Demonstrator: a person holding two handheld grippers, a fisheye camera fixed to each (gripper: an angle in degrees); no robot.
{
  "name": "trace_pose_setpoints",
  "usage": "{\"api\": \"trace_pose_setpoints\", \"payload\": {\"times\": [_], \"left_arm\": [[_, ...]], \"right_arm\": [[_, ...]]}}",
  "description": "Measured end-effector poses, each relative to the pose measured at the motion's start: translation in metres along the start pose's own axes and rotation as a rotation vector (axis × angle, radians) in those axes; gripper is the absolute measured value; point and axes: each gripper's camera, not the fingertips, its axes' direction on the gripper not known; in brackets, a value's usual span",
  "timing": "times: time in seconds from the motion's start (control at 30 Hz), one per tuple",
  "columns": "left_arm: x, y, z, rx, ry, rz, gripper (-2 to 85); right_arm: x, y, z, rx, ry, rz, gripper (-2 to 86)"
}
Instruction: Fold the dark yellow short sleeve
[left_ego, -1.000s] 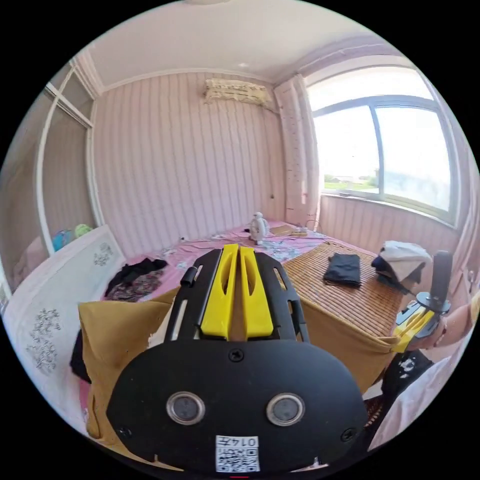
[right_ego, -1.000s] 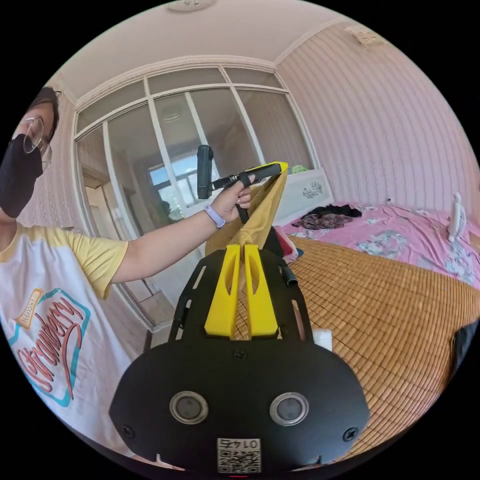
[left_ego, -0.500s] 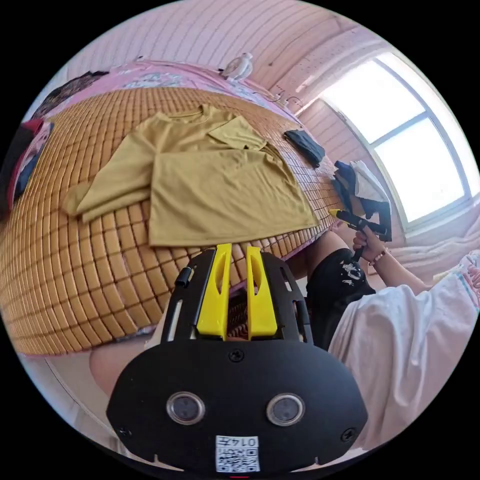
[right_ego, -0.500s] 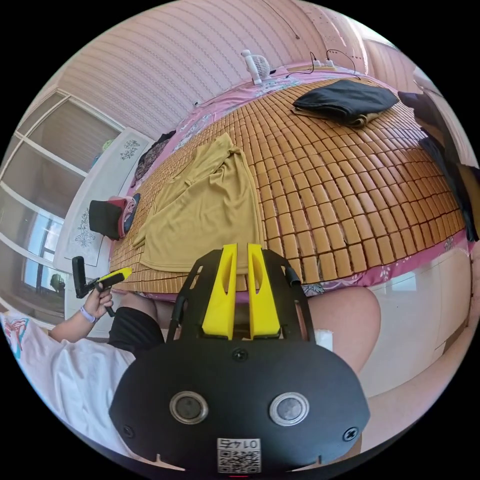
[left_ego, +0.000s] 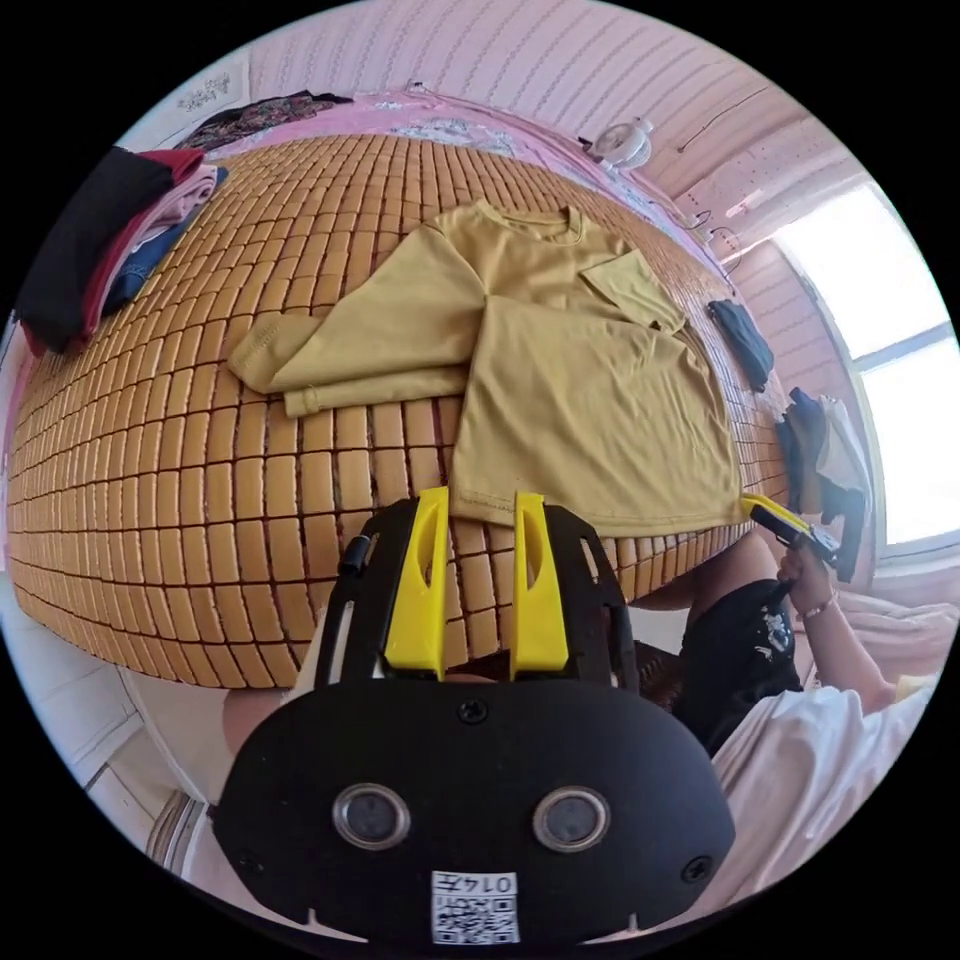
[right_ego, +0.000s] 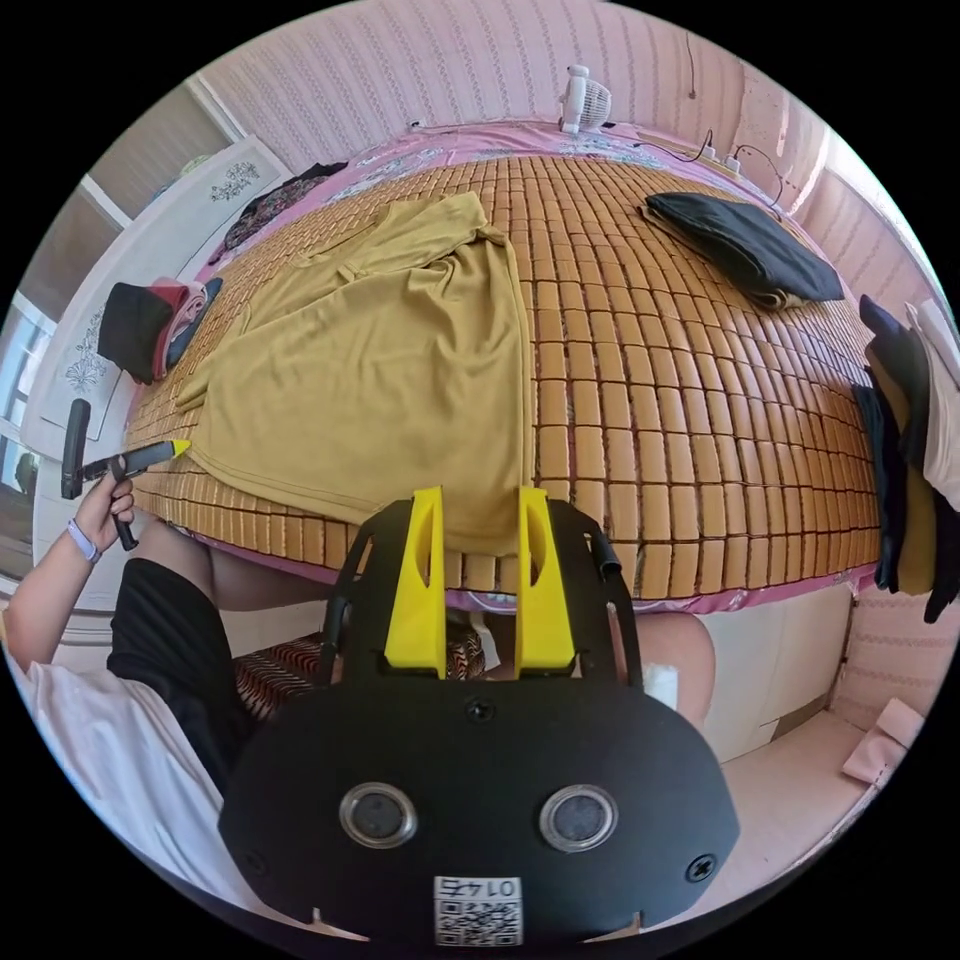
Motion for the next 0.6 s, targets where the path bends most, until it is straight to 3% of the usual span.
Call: {"api": "trace_pose_setpoints", "payload": {"times": [0.13,0.33,0.6], "left_arm": [[0.017,0.001,-0.001,-0.016,-0.082,0.050,7.0],[0.014,0.022,-0.010,-0.034,-0.015,0.014,2.2],[0.024,0.088,-0.059,0.081,0.153,0.089,-0.4]], "right_arm": [[-0.004,0.002,-0.006,-0.029,0.063,0.007,10.4],[0.003,0.006,-0.010,-0.102,0.031,0.032,10.3],[0.000,0.023,-0.029,-0.118,0.102,-0.027,9.5]]}}
